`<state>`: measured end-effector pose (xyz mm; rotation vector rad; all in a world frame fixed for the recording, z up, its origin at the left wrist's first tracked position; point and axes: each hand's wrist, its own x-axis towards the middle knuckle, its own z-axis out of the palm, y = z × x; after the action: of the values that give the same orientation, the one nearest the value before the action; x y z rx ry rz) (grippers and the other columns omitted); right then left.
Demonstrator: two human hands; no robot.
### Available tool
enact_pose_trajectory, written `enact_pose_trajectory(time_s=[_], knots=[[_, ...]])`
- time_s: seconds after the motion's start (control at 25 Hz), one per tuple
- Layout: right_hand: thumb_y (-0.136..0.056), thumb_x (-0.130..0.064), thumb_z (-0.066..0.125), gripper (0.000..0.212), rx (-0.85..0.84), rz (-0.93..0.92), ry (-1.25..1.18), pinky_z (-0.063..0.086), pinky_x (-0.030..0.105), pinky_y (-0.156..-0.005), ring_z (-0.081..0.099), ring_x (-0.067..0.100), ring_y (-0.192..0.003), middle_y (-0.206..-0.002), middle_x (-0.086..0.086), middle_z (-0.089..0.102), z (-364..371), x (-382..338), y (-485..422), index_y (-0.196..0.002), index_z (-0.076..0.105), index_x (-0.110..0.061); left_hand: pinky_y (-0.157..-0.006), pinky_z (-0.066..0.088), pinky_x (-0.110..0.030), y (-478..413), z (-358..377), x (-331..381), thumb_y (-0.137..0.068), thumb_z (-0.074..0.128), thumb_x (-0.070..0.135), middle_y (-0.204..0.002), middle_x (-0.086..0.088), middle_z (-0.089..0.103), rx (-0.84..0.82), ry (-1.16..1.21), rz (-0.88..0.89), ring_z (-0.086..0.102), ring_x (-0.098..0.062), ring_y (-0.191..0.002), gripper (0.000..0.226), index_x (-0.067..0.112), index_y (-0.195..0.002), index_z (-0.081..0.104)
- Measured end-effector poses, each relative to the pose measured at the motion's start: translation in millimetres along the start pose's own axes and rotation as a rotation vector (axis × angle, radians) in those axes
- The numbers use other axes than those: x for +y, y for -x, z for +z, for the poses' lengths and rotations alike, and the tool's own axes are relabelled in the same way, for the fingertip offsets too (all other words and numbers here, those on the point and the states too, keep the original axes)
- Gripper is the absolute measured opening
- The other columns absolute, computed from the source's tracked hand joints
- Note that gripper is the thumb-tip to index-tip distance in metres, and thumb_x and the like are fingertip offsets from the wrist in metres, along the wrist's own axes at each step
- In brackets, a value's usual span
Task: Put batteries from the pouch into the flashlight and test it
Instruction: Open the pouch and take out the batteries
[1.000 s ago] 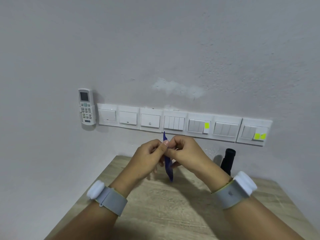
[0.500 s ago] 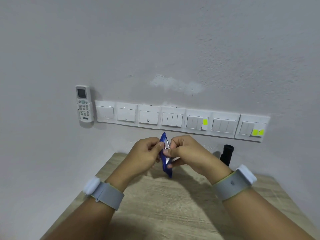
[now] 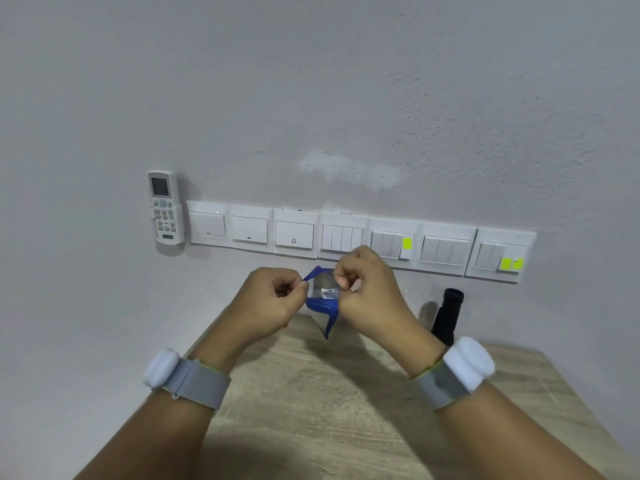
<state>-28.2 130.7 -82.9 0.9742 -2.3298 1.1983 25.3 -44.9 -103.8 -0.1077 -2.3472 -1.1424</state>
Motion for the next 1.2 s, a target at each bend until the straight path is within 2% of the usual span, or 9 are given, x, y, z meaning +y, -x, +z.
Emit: enact_pose_trajectory(time_s=[0.08,0.16,0.24,0.4,0.68,0.88,1.0,1.08,1.2], knots=[[-0.075,0.005,0.059,0.031,-0.137,-0.062,0.100,0.040,0.026,-0.068,0.047,0.016,-0.088,-0.098,0.003,0.046,5.9,4.2,0.4,-0.081,0.078,-0.019,-0.051,0.040,-0.015,0.8,1.6,-0.7,-0.096,0.061,0.006,-0.046,0.012,0.050,0.021,-0.004,0.032,0.048,-0.003,-0.046,0.035,0.009,-0.061,0.061],[-0.084,-0.016,0.056,0.029,-0.215,-0.007,0.402,0.041,0.032,-0.070,0.046,0.022,-0.095,-0.098,-0.002,0.042,7.8,7.8,3.7,-0.097,0.079,-0.026,-0.052,0.038,-0.017,2.1,2.4,-0.6,-0.094,0.063,0.006,-0.050,0.012,0.048,-0.017,-0.024,0.064,0.046,-0.003,-0.048,0.035,0.009,-0.060,0.059],[-0.084,-0.034,0.052,0.023,-0.177,0.094,0.583,0.038,0.034,-0.068,0.049,0.026,-0.092,-0.090,-0.003,0.045,6.7,3.1,8.4,-0.088,0.071,-0.022,-0.052,0.034,-0.016,5.0,5.9,1.2,-0.091,0.065,0.006,-0.052,0.010,0.046,-0.079,-0.068,0.093,0.043,-0.005,-0.051,0.037,0.012,-0.057,0.056],[-0.072,-0.055,0.062,0.035,-0.117,0.191,0.560,0.041,0.029,-0.060,0.056,0.022,-0.072,-0.069,-0.005,0.056,3.4,-4.2,4.1,-0.071,0.060,-0.020,-0.052,0.033,-0.015,8.7,10.5,4.6,-0.088,0.066,0.006,-0.049,0.010,0.045,-0.121,-0.067,0.116,0.042,-0.005,-0.050,0.037,0.013,-0.053,0.056],[-0.074,-0.047,0.067,0.029,-0.181,0.130,0.580,0.036,0.027,-0.058,0.054,0.023,-0.068,-0.065,-0.007,0.047,1.1,-11.7,8.3,-0.073,0.052,-0.022,-0.053,0.033,-0.015,10.9,14.4,3.3,-0.085,0.062,0.010,-0.050,0.007,0.043,-0.163,-0.013,0.138,0.040,-0.005,-0.050,0.031,0.002,-0.056,0.056],[-0.077,-0.045,0.068,0.029,-0.199,0.120,0.617,0.040,0.029,-0.063,0.055,0.026,-0.073,-0.075,-0.002,0.053,-0.8,-14.4,10.7,-0.082,0.054,-0.021,-0.055,0.036,-0.025,5.8,14.3,-7.2,-0.089,0.054,0.014,-0.053,0.006,0.044,-0.188,0.074,0.132,0.041,-0.008,-0.053,0.035,0.010,-0.054,0.050],[-0.072,-0.041,0.070,0.027,-0.208,0.184,0.637,0.043,0.028,-0.060,0.056,0.021,-0.069,-0.077,-0.003,0.058,-7.6,-14.8,14.8,-0.078,0.055,-0.019,-0.059,0.038,-0.031,1.4,9.8,-19.7,-0.092,0.047,0.023,-0.058,-0.001,0.046,-0.088,0.106,0.073,0.043,-0.013,-0.056,0.035,0.012,-0.059,0.047],[-0.071,-0.038,0.069,0.024,-0.208,0.261,0.514,0.042,0.026,-0.054,0.056,0.018,-0.062,-0.072,-0.003,0.060,-17.8,-11.4,16.7,-0.072,0.058,-0.016,-0.064,0.044,-0.034,-2.8,12.4,-32.0,-0.097,0.050,0.024,-0.068,-0.005,0.058,-0.027,0.047,-0.016,0.049,-0.014,-0.062,0.029,0.011,-0.072,0.056],[-0.072,-0.037,0.076,0.028,-0.202,0.452,0.128,0.044,0.026,-0.054,0.062,0.021,-0.061,-0.067,0.000,0.066,-32.1,2.5,19.3,-0.070,0.066,-0.011,-0.071,0.050,-0.036,-4.2,20.2,-41.7,-0.100,0.052,0.028,-0.090,-0.001,0.070,-0.061,0.102,-0.206,0.059,-0.016,-0.074,0.017,0.023,-0.091,0.065]])
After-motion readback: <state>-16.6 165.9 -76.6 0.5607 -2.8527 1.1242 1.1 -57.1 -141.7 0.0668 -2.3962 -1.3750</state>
